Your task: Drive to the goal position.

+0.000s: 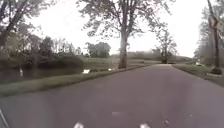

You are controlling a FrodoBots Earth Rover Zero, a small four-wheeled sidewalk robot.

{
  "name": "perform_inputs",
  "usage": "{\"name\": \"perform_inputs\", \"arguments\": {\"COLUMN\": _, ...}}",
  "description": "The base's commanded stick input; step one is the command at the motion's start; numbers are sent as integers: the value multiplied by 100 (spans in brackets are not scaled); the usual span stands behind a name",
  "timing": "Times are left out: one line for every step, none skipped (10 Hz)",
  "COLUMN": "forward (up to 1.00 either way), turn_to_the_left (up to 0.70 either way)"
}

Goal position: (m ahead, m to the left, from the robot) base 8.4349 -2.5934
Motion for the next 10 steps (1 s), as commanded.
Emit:
{"name": "perform_inputs", "arguments": {"forward": 100, "turn_to_the_left": -40}}
{"name": "perform_inputs", "arguments": {"forward": 100, "turn_to_the_left": -40}}
{"name": "perform_inputs", "arguments": {"forward": 100, "turn_to_the_left": -40}}
{"name": "perform_inputs", "arguments": {"forward": 100, "turn_to_the_left": -40}}
{"name": "perform_inputs", "arguments": {"forward": 100, "turn_to_the_left": -40}}
{"name": "perform_inputs", "arguments": {"forward": 100, "turn_to_the_left": -40}}
{"name": "perform_inputs", "arguments": {"forward": 100, "turn_to_the_left": -36}}
{"name": "perform_inputs", "arguments": {"forward": 100, "turn_to_the_left": 0}}
{"name": "perform_inputs", "arguments": {"forward": 100, "turn_to_the_left": 0}}
{"name": "perform_inputs", "arguments": {"forward": 100, "turn_to_the_left": 0}}
